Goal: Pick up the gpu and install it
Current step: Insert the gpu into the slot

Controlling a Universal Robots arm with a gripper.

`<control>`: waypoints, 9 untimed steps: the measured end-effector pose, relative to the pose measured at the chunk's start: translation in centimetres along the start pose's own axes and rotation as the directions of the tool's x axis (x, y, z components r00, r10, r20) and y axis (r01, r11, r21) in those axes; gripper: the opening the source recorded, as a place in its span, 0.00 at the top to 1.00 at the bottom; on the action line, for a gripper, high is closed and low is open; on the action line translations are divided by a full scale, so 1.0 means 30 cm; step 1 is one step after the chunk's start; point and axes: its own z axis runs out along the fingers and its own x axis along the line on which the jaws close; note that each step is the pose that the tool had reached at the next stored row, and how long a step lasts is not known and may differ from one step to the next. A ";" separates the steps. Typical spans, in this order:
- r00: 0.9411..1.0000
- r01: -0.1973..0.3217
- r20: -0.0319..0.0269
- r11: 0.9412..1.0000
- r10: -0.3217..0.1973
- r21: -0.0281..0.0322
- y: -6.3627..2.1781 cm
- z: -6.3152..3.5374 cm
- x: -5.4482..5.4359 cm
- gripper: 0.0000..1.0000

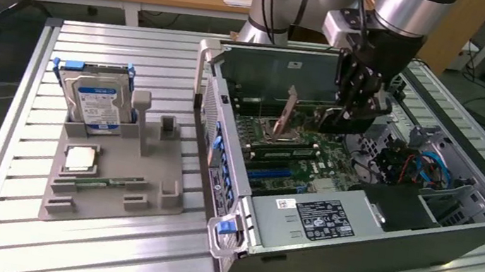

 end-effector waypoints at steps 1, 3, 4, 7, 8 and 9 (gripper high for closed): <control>1.000 0.000 0.000 1.000 0.000 0.000 0.000 0.001 0.000 0.73; 1.000 0.000 0.000 1.000 0.000 0.000 0.000 0.001 0.000 0.73; 1.000 0.000 0.000 1.000 0.000 0.000 0.000 0.001 0.000 0.73; 1.000 0.000 0.000 1.000 0.000 0.000 0.000 0.001 0.000 0.73; 1.000 0.000 0.000 1.000 0.000 0.000 0.000 0.001 0.000 0.73; 1.000 0.000 0.000 1.000 0.000 0.000 0.000 0.001 0.000 0.73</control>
